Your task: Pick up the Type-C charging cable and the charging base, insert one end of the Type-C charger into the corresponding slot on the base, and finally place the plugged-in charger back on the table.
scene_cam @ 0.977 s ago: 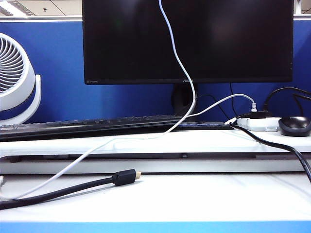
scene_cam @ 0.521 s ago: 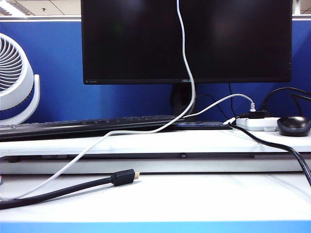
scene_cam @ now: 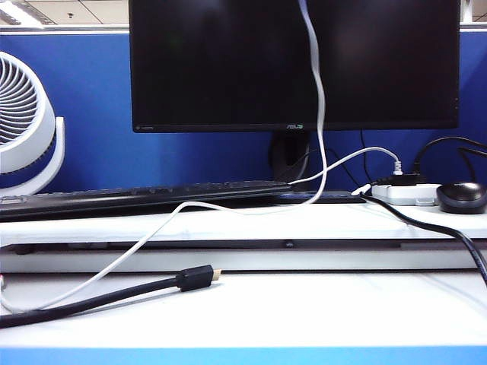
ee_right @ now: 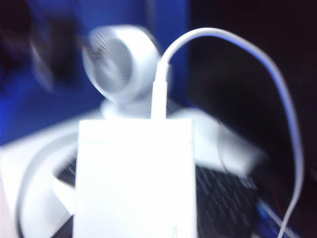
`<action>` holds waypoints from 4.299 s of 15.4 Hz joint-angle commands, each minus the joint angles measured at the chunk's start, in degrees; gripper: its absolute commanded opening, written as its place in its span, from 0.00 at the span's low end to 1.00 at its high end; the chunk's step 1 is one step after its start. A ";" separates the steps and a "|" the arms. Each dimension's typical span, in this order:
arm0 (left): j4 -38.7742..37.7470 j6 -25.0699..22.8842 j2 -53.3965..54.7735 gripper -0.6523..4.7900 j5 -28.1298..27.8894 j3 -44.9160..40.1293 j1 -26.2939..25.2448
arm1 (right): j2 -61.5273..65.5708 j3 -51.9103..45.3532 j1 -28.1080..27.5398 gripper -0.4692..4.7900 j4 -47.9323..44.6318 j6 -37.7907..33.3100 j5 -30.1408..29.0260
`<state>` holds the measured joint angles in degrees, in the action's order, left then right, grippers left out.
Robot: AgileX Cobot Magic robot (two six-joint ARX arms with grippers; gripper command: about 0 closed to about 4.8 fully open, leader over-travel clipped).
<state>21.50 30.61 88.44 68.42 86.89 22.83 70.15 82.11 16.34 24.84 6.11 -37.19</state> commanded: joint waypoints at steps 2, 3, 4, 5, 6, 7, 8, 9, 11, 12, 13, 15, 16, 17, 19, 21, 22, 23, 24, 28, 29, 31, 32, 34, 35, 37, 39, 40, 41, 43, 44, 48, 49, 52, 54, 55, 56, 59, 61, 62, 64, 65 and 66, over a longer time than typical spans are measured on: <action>1.44 -0.46 -0.31 0.11 -3.48 0.22 -1.38 | 3.43 0.24 0.02 0.08 5.16 1.73 2.99; 1.60 -0.48 -0.31 0.11 -5.29 0.22 -1.40 | 4.81 0.24 0.11 0.08 6.32 1.73 3.02; 1.53 -0.44 -0.31 0.11 -7.32 0.22 -1.40 | 6.43 0.24 0.22 0.08 7.15 1.70 3.04; 1.51 -0.37 -0.31 0.11 -8.90 0.22 -1.42 | 8.11 0.24 0.24 0.08 7.69 1.73 3.28; 1.42 -0.39 -0.31 0.11 -10.67 0.22 -1.42 | 10.99 0.24 0.26 0.08 8.02 1.73 3.78; 1.44 -0.39 -0.31 0.11 -10.71 0.22 -1.40 | 12.52 0.24 0.33 0.08 8.11 1.79 4.48; 1.44 -0.39 -0.31 0.11 -10.78 0.22 -1.40 | 14.95 0.24 0.35 0.08 8.24 1.88 5.14; 1.55 -0.42 -0.31 0.11 -10.82 0.22 -1.40 | 18.23 0.24 0.42 0.08 8.61 4.24 5.16; 1.60 -0.42 -0.31 0.11 -11.85 0.22 -1.42 | 22.82 0.24 1.75 0.08 9.97 9.40 6.21; 1.60 -0.42 -0.31 0.11 -12.02 0.22 -1.40 | 24.79 0.24 2.78 0.08 10.03 9.46 7.72; 1.57 -0.42 -0.31 0.11 -12.02 0.22 -1.40 | 26.53 0.24 3.56 0.08 10.08 10.82 8.74; 1.53 -0.39 -0.31 0.11 -11.82 0.22 -1.40 | 29.99 0.24 5.38 0.08 9.60 13.22 14.88; 1.51 -0.39 -0.31 0.11 -11.80 0.22 -1.40 | 31.23 0.24 5.38 0.08 9.51 14.16 15.98; 1.51 -0.39 -0.31 0.11 -11.76 0.22 -1.40 | 32.46 0.22 5.35 0.08 9.64 16.94 16.74; 1.49 -0.39 -0.31 0.11 -11.63 0.22 -1.40 | 33.38 0.22 5.31 0.08 9.57 22.51 18.82; 1.49 -0.39 -0.31 0.11 -11.65 0.22 -1.40 | 34.16 0.22 5.31 0.08 9.11 23.12 19.52; 1.49 -0.39 -0.31 0.11 -11.65 0.22 -1.40 | 34.60 0.22 5.31 0.08 8.83 23.12 19.71; 1.42 -0.42 -0.31 0.11 -11.65 0.22 -1.40 | 35.95 0.24 5.33 0.08 7.48 23.12 19.89; 1.33 -0.39 -0.31 0.11 -11.65 0.22 -1.40 | 36.87 0.24 5.33 0.08 7.28 23.12 19.89; 1.31 -0.20 -0.31 0.11 -11.63 0.22 -1.40 | 38.80 0.24 5.33 0.65 7.32 22.99 20.76; 1.31 -0.17 -0.31 0.11 -11.63 0.22 -1.40 | 38.58 0.28 5.33 0.72 6.71 22.21 20.79; 1.31 -0.17 -0.33 0.11 -11.61 0.22 -1.40 | 36.72 0.31 5.33 0.71 3.85 20.65 20.76; 1.31 -0.20 -0.42 0.11 -11.63 0.22 -1.40 | 34.99 0.31 5.33 0.71 2.56 20.63 20.68; 1.29 -0.37 -1.14 0.11 -11.87 0.22 -1.51 | 29.59 0.33 5.33 0.68 0.44 18.91 20.79; 1.33 -0.57 -1.62 0.11 -12.33 0.22 -1.53 | 26.75 0.33 5.33 0.55 -0.46 18.18 20.79; 1.14 -0.59 -3.72 0.11 -14.95 0.22 -1.53 | 17.51 0.33 5.33 0.08 -1.46 17.66 21.29; -2.80 -1.86 -6.99 0.11 -18.84 0.22 -1.53 | 9.75 0.31 5.33 0.09 0.13 17.49 21.24; -5.40 -5.92 -9.25 0.11 -21.22 0.22 -1.53 | 4.79 0.31 5.33 0.09 1.16 16.11 21.75; -7.78 -8.98 -11.28 0.11 -22.34 0.22 -1.53 | 0.59 0.31 5.31 0.09 1.57 14.03 22.14; -18.82 -17.14 -18.16 0.11 -28.79 0.22 -1.53 | -7.17 0.17 5.31 0.09 2.95 13.16 20.92; -25.16 -22.16 -21.92 0.11 -31.82 0.22 -1.51 | -9.66 -0.09 5.31 0.09 3.52 13.11 19.63; -47.98 -29.68 -36.96 0.11 -40.89 0.22 -1.53 | -20.81 -15.91 5.31 0.09 -5.40 5.25 19.80; -52.94 -33.29 -40.74 0.11 -43.04 0.22 -1.53 | -24.24 -23.41 5.31 0.09 -11.02 3.58 21.94; -64.70 -33.66 -51.52 0.11 -53.02 0.20 -1.51 | -33.24 -44.61 5.31 0.09 -21.77 -0.98 27.34; -72.61 -33.62 -57.81 0.11 -59.49 0.11 -1.51 | -37.59 -55.67 5.33 0.09 -22.38 -2.08 29.57; -76.04 -33.59 -59.41 0.11 -59.80 0.00 -1.53 | -38.84 -60.19 5.31 0.09 -23.52 -2.64 29.62; -78.51 -33.57 -60.52 0.11 -59.84 -0.74 -1.53 | -40.17 -64.83 5.29 0.09 -24.13 -3.06 30.08; -78.36 -33.62 -62.80 0.11 -59.80 -9.57 -1.53 | -42.66 -74.97 5.25 0.09 -24.15 -5.31 34.12; -72.91 -33.57 -63.21 0.11 -58.36 -18.23 -1.51 | -44.06 -78.07 5.25 0.09 -22.14 -5.55 34.01; -65.33 -33.55 -63.19 0.11 -57.68 -25.70 -1.51 | -44.50 -78.97 5.27 0.09 -20.46 -6.14 33.59; -53.09 -31.95 -63.10 0.11 -57.96 -35.85 -1.51 | -44.46 -79.08 5.22 0.09 -20.76 -6.14 33.66; -45.94 -30.49 -62.75 0.11 -58.34 -41.57 -1.51 | -44.46 -79.08 5.22 0.09 -20.76 -6.14 33.64; -39.76 -29.79 -62.66 0.11 -58.36 -46.95 -1.51 | -44.46 -79.08 5.22 0.09 -20.79 -6.14 33.66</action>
<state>-25.15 -0.32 25.80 10.24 42.94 21.34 25.74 2.74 21.52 4.97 0.23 -3.27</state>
